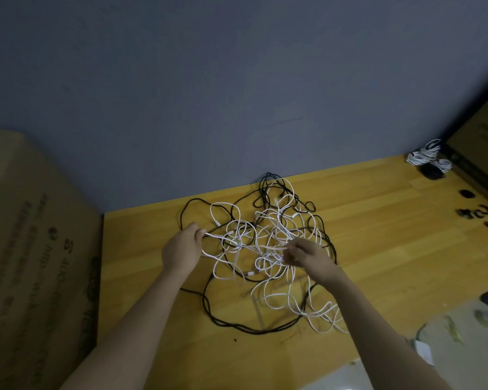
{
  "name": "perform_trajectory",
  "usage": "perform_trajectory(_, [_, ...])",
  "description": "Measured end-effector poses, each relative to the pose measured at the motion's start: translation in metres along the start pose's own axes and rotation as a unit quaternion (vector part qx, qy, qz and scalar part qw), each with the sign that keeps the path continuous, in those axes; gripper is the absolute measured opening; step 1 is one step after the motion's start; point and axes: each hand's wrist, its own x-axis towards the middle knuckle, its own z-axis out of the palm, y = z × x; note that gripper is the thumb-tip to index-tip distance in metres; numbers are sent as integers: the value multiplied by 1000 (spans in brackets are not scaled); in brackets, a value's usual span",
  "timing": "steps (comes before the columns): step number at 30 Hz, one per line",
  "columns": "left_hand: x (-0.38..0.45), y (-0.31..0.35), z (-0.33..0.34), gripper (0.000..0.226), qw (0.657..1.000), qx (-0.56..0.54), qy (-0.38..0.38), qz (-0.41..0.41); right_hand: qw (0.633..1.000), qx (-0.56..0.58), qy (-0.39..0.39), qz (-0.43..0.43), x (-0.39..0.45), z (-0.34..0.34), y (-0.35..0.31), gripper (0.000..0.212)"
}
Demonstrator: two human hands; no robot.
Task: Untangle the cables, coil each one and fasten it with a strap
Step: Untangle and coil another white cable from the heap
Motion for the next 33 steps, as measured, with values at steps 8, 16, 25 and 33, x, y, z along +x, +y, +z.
perform_trajectory(8, [-10, -5, 4, 31, 997, 21, -63, -40, 938, 288, 193, -17, 7, -3, -13, 29])
perform_trajectory(16, [-23, 67, 6, 57, 943, -167, -245, 149, 984, 150, 11, -95, 3, 19, -29, 19])
perform_trajectory(25, [-12, 79, -15, 24, 923, -304, -193, 137, 970, 53, 215, -103, 2, -7, -17, 20])
perform_trajectory(33, [-16, 108, -21, 26, 918, -295, -192, 183, 973, -101, 9, -206, -16, 27, -52, 31])
